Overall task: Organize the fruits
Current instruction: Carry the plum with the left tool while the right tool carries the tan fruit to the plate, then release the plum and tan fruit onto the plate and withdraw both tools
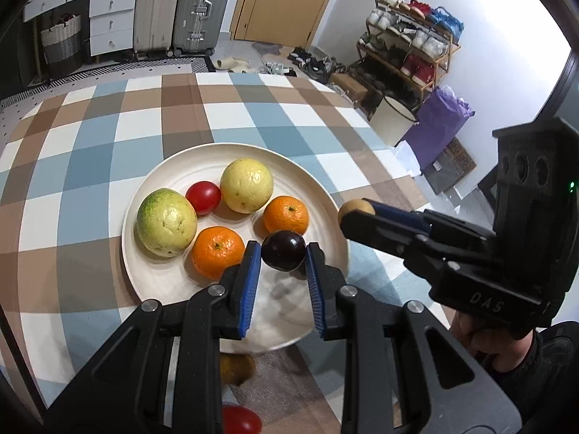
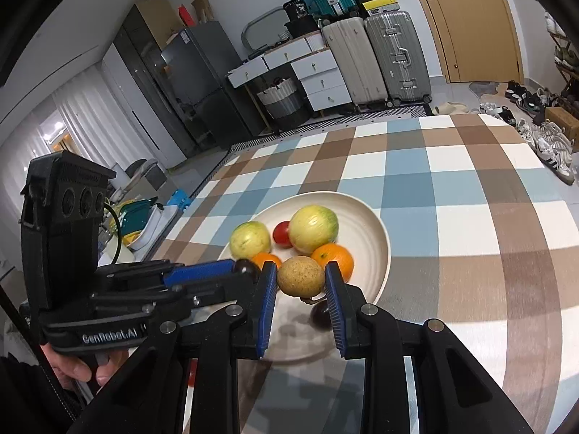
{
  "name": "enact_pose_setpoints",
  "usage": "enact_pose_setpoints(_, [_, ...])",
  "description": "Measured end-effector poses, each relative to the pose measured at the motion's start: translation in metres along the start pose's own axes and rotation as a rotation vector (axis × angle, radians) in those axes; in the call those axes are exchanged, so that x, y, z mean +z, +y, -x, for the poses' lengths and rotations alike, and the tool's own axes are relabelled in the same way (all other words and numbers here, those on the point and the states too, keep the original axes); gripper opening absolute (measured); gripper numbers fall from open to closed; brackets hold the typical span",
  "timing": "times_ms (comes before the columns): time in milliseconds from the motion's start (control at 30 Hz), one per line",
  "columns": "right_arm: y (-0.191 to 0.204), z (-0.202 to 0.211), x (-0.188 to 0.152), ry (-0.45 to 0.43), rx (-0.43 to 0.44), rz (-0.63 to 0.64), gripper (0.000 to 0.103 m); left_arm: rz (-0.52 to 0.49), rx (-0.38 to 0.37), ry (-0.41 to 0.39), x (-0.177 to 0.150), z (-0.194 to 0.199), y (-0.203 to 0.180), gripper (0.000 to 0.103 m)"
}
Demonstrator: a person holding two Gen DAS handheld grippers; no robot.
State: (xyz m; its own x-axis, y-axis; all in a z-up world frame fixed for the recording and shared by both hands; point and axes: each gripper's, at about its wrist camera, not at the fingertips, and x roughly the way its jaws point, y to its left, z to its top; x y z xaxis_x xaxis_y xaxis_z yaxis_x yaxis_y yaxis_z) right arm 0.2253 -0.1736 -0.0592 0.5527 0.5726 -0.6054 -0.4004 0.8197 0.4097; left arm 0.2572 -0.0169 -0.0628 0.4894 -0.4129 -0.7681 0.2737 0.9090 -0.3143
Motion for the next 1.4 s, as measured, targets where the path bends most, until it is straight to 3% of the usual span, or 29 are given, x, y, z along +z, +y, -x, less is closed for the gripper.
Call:
enact_pose_setpoints(567, [-0.023,-0.024,-0.004,0.044,-0.033,-0.019,0.028,-0.016,-0.008,0.027,0.011,-0.027,0.001,0.022])
enact_pose_setpoints(700, [-0.020,-0.021,-0.004,0.028,-0.041,-0.008,0.044,-0.013,-0.008,0.020,0.010,-0.022,-0.001,0.022])
enact_pose_setpoints(1033, [-0.008,0.003,-0.004,-0.033,-0.016,-0.004,0.047,0.001,0.029,-0.044,0.002,0.017,-0.002,0.022])
enact_pose_setpoints(1400, [0.025,0.029,-0.018,-0.091,0.029,0.035,0.050,0.047,0.091,-0.146,-0.035,0.076,0.005,0.022])
